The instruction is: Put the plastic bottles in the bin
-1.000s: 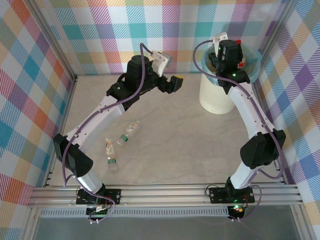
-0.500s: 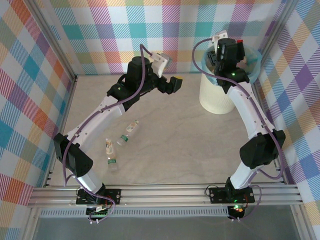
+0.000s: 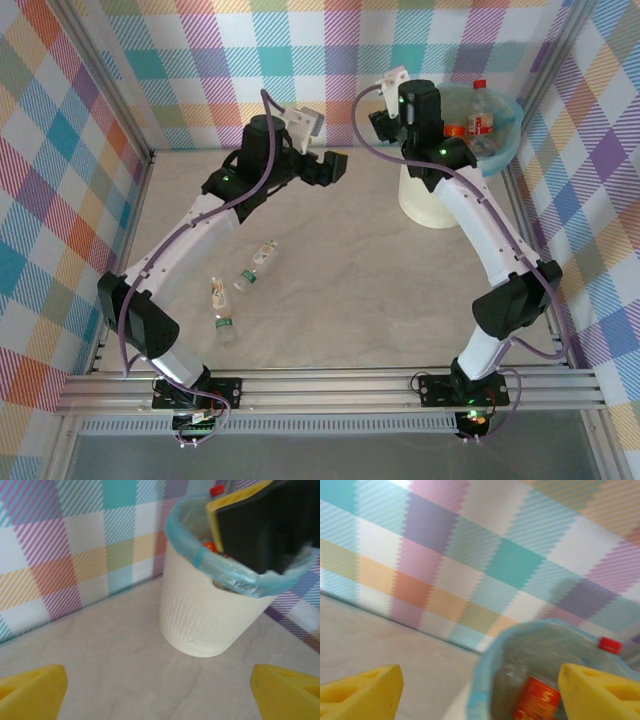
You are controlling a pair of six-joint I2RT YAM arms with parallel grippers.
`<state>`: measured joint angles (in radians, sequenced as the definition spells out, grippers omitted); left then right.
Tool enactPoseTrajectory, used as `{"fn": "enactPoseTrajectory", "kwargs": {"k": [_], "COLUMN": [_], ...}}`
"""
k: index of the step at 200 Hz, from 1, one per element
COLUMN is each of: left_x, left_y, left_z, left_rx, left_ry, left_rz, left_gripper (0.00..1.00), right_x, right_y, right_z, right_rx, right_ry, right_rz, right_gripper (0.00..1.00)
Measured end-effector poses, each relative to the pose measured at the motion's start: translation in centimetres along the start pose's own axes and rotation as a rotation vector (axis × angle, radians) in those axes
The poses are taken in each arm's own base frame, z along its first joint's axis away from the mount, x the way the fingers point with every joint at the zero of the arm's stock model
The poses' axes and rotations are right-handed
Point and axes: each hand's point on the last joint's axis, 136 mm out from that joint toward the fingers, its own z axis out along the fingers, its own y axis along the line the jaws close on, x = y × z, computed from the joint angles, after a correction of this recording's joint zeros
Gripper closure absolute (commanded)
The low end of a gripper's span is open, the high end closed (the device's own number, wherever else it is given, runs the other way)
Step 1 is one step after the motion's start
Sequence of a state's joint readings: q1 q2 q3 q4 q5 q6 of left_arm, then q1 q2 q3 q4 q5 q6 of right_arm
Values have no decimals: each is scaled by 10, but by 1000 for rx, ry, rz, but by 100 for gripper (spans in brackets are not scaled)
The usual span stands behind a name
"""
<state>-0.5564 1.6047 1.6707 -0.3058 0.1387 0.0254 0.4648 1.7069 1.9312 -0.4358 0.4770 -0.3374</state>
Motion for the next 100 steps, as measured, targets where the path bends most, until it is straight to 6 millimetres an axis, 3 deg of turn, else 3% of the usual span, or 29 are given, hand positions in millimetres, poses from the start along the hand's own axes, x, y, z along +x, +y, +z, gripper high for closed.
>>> {"fn": "enactPoseTrajectory", "kwargs": {"k": [40, 66, 100], "left_x": [19, 37, 64], "left_y": [39, 72, 102], "left_z": [-41, -79, -123], "left_rx": [-128, -244, -370], "left_ry": [33, 52, 85], "left_rz": [-85, -161, -251], "left_gripper": [5, 4, 3], "right_x": [-25, -16, 6], "right_y": [74, 155, 239], "right_z": [-34, -61, -79], "right_rx": [-336, -614, -864], "right_ry": [-115, -160, -191], "right_rz": [-13, -137, -300], "right_gripper": [17, 14, 11]}}
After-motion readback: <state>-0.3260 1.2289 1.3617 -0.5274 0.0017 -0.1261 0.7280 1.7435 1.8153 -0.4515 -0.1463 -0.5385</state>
